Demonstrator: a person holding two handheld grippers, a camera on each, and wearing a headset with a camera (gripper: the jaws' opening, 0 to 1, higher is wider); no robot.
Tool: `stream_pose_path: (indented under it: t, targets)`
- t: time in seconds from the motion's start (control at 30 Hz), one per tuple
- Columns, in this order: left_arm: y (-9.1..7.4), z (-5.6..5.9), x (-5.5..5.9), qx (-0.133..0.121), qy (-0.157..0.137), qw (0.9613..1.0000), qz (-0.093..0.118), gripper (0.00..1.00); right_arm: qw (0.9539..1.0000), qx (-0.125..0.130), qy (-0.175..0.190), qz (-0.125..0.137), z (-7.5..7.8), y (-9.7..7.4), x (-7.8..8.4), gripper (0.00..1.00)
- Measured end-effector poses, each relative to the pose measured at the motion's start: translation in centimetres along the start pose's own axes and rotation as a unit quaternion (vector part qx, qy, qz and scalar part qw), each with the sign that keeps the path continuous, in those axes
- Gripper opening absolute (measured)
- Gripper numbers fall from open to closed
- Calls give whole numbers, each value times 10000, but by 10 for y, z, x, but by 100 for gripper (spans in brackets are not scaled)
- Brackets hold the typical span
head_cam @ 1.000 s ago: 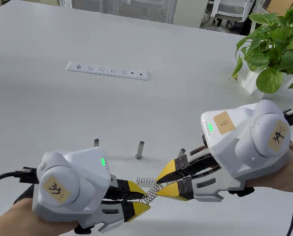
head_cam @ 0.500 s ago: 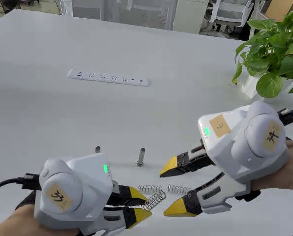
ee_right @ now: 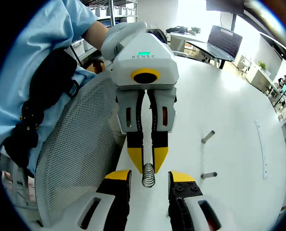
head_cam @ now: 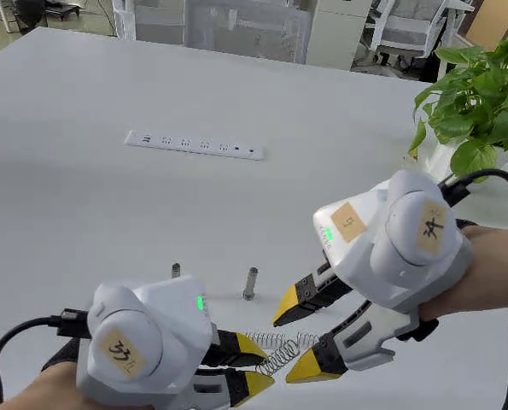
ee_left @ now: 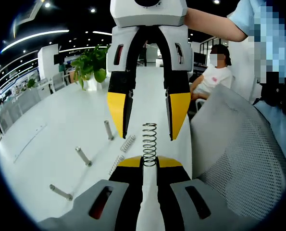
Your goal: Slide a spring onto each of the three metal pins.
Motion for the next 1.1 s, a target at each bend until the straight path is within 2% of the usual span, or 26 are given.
stream_pose_path:
  t: [0.1, 0.27, 0.67, 1.1]
  targets:
    - [1, 0, -2, -6, 0, 10000, 25, 6, 9999, -102, -33, -109, 0, 4, 3, 22]
    - [1, -1, -4, -36, -33, 10000, 73, 6, 9996, -198, -10, -203, -1, 8, 7, 18]
    - [3, -1, -5, -92, -161, 9996, 196, 6, 9995, -252, 19, -197, -2, 12, 9, 9]
    - [2, 0, -5, -146, -309, 9990, 301, 6, 9994, -250, 2, -251, -1, 11, 11, 8]
Point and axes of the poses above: the centre of the closed fingertips' face, and the gripper's own axes: y roughly forward along the fingers, z roughly to its right, x roughly out of its underside, the point moved 1 cm from there along -y, roughly backward along the fingers, and after that the axes turned 3 degrees about z, right-handed, at the moved point
